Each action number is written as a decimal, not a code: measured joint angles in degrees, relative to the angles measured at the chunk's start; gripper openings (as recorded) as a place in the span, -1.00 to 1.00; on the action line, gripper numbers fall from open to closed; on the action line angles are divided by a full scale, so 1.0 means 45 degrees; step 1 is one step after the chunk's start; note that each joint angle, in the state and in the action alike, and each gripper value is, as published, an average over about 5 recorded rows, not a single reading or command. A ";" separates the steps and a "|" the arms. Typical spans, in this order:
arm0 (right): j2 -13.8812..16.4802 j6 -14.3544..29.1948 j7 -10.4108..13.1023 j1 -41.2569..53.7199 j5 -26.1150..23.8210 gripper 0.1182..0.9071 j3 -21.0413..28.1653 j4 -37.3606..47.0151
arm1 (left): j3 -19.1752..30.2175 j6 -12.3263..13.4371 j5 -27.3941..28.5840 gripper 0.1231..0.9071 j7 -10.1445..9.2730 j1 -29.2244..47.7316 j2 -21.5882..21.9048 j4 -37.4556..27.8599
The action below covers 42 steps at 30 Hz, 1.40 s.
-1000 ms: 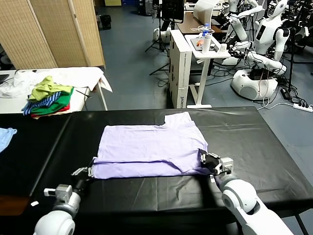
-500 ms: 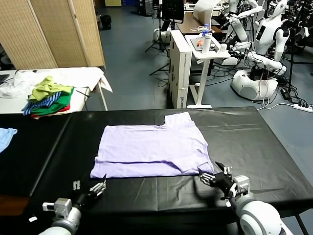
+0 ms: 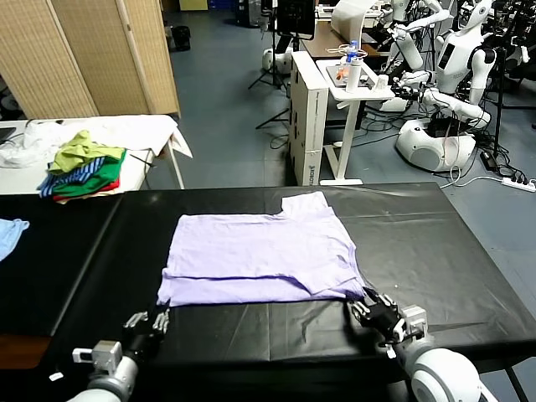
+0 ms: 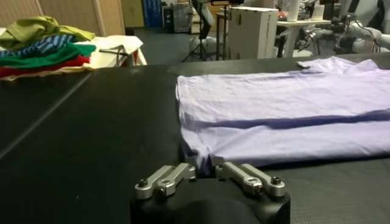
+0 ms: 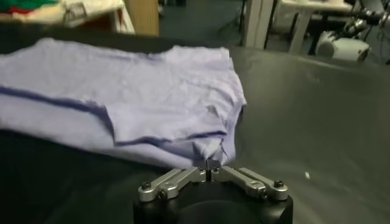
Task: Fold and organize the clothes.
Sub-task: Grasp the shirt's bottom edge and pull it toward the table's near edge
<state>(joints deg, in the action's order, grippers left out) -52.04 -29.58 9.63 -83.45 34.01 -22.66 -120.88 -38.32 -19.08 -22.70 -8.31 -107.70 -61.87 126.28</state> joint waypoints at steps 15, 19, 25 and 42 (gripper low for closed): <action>0.0586 -0.1645 0.0367 -0.1398 0.0377 -0.94 -0.0881 -0.1478 | -0.0590 -0.0662 -0.0005 -0.94 -0.0344 -0.1403 -0.0132 0.0888; 0.0684 -0.2072 0.0403 -0.2033 0.0649 -0.94 -0.1371 -0.1987 | -0.0713 -0.1243 -0.0012 -0.94 -0.0703 -0.1652 -0.0250 0.1295; 0.0715 -0.2545 0.0428 -0.2794 0.0769 -0.94 -0.1821 -0.2596 | -0.0975 -0.1824 -0.0216 -0.94 -0.1007 -0.1829 -0.0367 0.2059; 0.0879 -0.2804 0.0565 -0.4348 0.0857 0.65 -0.2659 -0.4274 | -0.0567 -0.1645 -0.4394 0.13 -0.1337 0.3215 0.0858 0.0382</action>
<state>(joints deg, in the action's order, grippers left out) -48.08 -42.20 12.18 -103.01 37.86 -34.63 -140.11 -40.87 -26.48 -42.47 -14.33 -93.24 -58.01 128.00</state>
